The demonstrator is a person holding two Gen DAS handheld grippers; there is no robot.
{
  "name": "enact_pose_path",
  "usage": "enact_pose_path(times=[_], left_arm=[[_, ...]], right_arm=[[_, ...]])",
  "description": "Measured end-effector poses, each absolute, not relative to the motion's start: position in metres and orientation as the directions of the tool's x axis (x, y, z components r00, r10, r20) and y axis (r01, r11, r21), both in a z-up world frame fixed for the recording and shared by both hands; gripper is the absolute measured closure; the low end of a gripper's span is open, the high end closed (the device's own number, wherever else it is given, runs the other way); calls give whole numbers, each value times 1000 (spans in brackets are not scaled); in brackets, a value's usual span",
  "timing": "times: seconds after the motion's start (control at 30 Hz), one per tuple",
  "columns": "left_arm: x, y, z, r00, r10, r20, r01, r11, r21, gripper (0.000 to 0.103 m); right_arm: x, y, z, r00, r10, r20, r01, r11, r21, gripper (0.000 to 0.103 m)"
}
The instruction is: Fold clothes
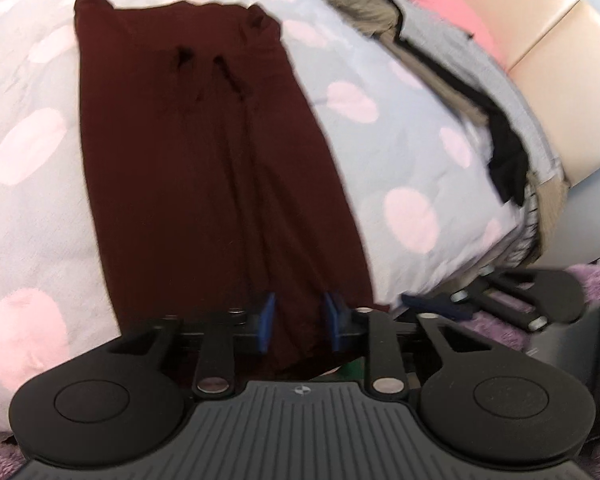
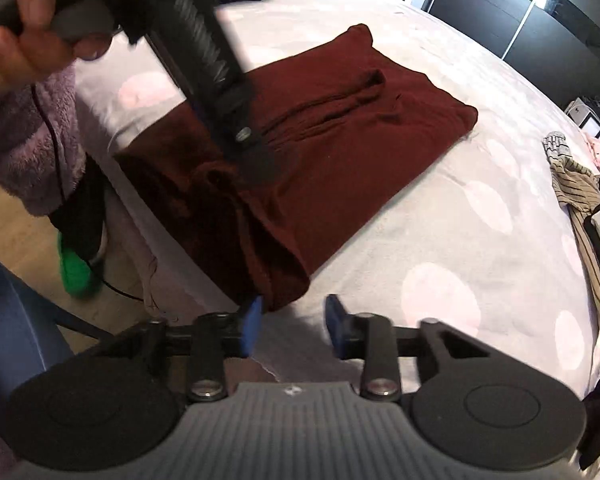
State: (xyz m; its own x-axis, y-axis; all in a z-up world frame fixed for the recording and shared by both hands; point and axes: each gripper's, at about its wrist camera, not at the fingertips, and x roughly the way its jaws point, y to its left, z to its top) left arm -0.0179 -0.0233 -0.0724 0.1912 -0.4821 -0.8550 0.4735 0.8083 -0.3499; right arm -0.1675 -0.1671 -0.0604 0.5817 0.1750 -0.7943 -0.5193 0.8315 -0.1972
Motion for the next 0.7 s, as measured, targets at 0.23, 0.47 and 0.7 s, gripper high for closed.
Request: enact_pose_path(times=[0.23, 0.47, 0.7], left_arm=[[-14, -22, -78, 190, -444, -875, 480, 820, -312, 92], [-13, -21, -80, 184, -443, -877, 472, 823, -317, 92], [-14, -19, -77, 184, -455, -871, 465, 821, -331, 92]], right_arm=[[-164, -179, -61, 588, 190, -786, -503, 847, -171, 76], [-161, -165, -78, 521, 256, -814, -639, 750, -172, 101], [-185, -163, -67, 459, 263, -849, -663, 737, -131, 103]])
